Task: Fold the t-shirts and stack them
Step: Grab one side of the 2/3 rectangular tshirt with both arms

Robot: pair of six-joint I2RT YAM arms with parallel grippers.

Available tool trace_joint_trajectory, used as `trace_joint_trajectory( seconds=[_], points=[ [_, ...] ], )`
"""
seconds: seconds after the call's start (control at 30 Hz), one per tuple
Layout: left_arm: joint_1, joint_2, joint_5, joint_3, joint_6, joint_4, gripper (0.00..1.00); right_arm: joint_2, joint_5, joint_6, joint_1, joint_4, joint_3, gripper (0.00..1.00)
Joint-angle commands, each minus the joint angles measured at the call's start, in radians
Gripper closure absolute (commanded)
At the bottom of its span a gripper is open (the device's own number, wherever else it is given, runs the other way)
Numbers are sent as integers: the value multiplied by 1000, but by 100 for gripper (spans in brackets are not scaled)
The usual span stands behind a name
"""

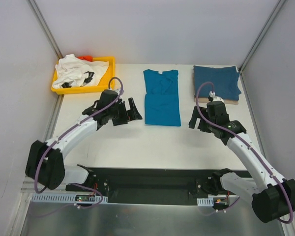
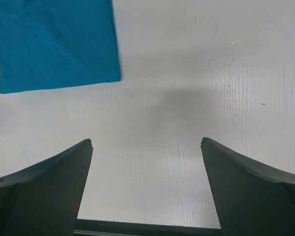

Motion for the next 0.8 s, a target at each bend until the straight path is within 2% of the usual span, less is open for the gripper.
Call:
trace_joint_trajectory(
  seconds=[0.0, 0.2, 0.27, 0.47, 0.53, 0.57, 0.77],
  points=[
    [-12, 181, 86, 41, -32, 124, 3, -2, -35, 17, -4, 13, 4, 3],
    [-14, 442, 158, 179, -69, 148, 14, 41, -24, 3, -7, 4, 13, 3],
    [-14, 510, 175, 219, -78, 148, 24, 61, -35, -4, -10, 0, 18, 3],
    [-16, 591, 211, 254, -85, 148, 49, 124, -69, -24, -34, -16, 19, 3],
    [-17, 607, 214, 260, -85, 148, 52, 134, -87, -26, -48, 0, 13, 3],
    [-19, 620, 214, 263, -86, 150, 56, 136, -107, -25, -53, 6, 12, 3],
    [-22, 688, 232, 293, -74, 147, 63, 185, -208, -29, -89, 59, 7, 3]
  ],
)
